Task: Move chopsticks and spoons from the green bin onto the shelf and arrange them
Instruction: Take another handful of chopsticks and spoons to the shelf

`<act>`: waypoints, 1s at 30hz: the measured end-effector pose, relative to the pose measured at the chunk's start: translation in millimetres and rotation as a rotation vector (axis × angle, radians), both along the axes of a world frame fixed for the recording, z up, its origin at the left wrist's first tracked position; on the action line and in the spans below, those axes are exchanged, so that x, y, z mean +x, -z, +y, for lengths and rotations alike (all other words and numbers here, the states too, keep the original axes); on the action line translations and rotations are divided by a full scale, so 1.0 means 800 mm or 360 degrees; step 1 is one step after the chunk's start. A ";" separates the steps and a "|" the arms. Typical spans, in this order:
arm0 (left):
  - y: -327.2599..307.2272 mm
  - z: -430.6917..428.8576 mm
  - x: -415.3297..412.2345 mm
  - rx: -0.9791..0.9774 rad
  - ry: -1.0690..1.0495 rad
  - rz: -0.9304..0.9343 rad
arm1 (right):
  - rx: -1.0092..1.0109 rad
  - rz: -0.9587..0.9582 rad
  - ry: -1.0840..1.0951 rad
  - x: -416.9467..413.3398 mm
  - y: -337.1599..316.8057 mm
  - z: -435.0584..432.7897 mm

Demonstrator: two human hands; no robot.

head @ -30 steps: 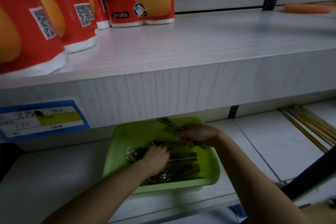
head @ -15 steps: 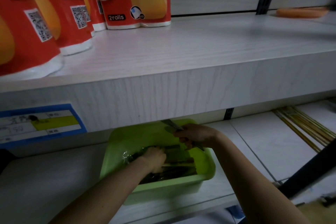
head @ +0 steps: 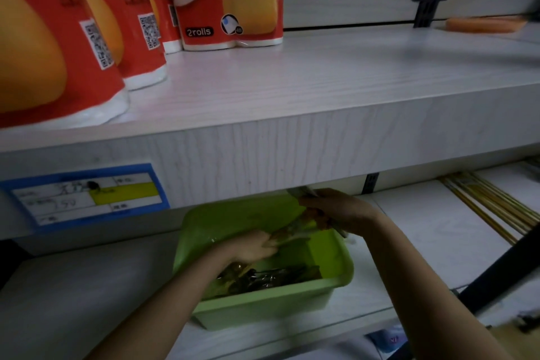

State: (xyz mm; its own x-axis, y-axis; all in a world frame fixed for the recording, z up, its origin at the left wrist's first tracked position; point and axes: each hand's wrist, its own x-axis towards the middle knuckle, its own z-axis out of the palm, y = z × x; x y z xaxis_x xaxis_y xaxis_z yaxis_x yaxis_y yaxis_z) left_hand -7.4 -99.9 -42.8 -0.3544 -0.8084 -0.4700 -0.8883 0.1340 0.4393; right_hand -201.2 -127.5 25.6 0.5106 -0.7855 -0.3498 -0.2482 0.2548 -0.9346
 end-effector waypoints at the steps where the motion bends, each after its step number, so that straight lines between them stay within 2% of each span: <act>1: -0.005 -0.002 0.003 0.0029 -0.0066 0.0139 | -0.0020 -0.0037 0.0037 -0.003 -0.002 0.001; 9: -0.033 -0.020 0.015 -0.0070 -0.0325 0.0784 | -0.0062 -0.0486 0.0505 -0.009 -0.014 0.018; 12: -0.041 -0.026 0.012 0.0031 -0.0511 0.1187 | 0.0011 -0.0655 0.0673 -0.007 -0.009 0.026; 17: -0.054 -0.043 -0.009 0.0229 -0.0937 0.1655 | 0.0100 -0.0852 0.0874 -0.011 -0.005 0.046; 21: -0.072 -0.047 -0.035 0.0179 -0.1034 0.1865 | 0.0098 -0.0832 0.0975 -0.019 -0.003 0.064; 26: -0.085 -0.024 -0.081 0.0379 -0.1215 0.2115 | 0.0186 -0.0886 0.1098 -0.048 -0.004 0.091; 30: -0.086 0.003 -0.129 0.0556 -0.1251 0.2153 | 0.0217 -0.0854 0.1132 -0.081 -0.009 0.120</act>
